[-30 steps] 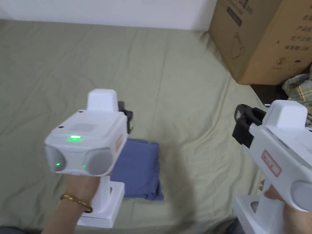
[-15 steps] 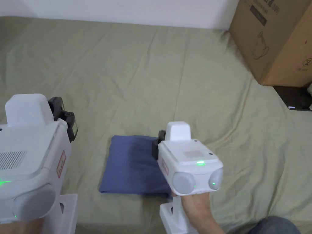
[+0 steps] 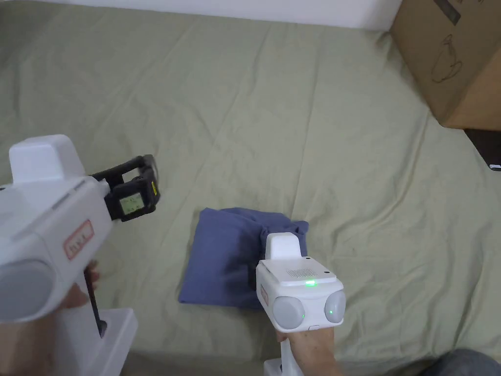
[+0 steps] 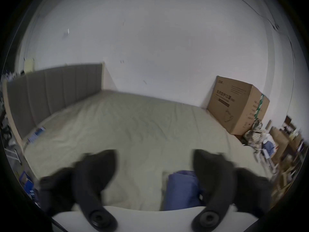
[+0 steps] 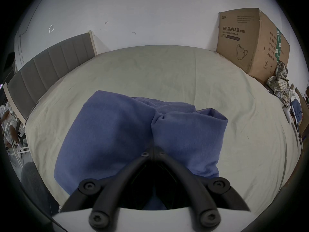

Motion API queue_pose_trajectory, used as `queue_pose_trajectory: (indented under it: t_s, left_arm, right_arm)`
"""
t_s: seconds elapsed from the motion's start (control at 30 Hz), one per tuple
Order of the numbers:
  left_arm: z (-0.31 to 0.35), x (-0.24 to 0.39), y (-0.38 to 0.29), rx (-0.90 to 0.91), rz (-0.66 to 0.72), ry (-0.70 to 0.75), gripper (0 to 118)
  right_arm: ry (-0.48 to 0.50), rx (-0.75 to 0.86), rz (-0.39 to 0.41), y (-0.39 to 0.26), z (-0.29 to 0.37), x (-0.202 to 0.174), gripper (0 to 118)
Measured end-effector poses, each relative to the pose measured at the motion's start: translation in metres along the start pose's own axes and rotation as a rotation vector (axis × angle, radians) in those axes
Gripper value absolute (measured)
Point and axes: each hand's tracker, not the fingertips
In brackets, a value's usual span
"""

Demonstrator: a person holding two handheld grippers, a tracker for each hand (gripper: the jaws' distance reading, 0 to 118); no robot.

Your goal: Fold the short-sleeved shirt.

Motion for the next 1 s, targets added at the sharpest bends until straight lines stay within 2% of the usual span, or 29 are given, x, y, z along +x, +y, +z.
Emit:
queue_pose_trajectory:
  t_s: [0.03,0.1,0.23,0.37,0.47,0.53,0.6,0.73,0.87,1.0]
  left_arm:
    - [-0.007,-0.006,0.003,-0.016,0.025,-0.025,118]
    - [-0.020,-0.018,0.008,-0.043,0.080,-0.117,118]
    - [-0.066,-0.048,0.005,-0.264,0.170,-0.293,118]
    - [-0.122,-0.074,-0.028,-0.484,0.266,-0.364,118]
    - [-0.151,-0.082,-0.059,-0.622,0.309,-0.488,118]
    - [-0.168,-0.084,-0.080,-0.742,0.410,-0.591,118]
    - [-0.179,-0.081,-0.096,-0.804,0.460,-0.634,118]
    - [-0.194,-0.069,-0.111,-0.846,0.464,-0.658,118]
    - [-0.204,-0.059,-0.111,-0.900,0.513,-0.762,118]
    - [-0.211,-0.038,-0.110,-0.945,0.440,-0.790,117]
  right_arm:
    - [0.001,-0.001,0.004,0.000,0.000,0.000,0]
    - [-0.004,0.001,0.010,0.001,0.000,0.001,0]
    - [0.010,0.000,-0.014,0.003,0.002,0.003,0]
    - [0.011,-0.001,-0.032,0.003,0.001,0.005,0]
    - [0.009,0.002,-0.029,0.002,0.001,0.005,0]
    - [0.013,0.001,-0.031,0.003,0.001,0.005,0]
    - [0.016,0.002,-0.034,0.002,0.001,0.006,0]
    - [0.019,0.008,-0.033,0.002,0.001,0.006,0]
    - [0.029,0.007,-0.048,0.002,0.002,0.009,0]
    - [0.056,-0.004,-0.109,0.006,0.003,0.016,0]
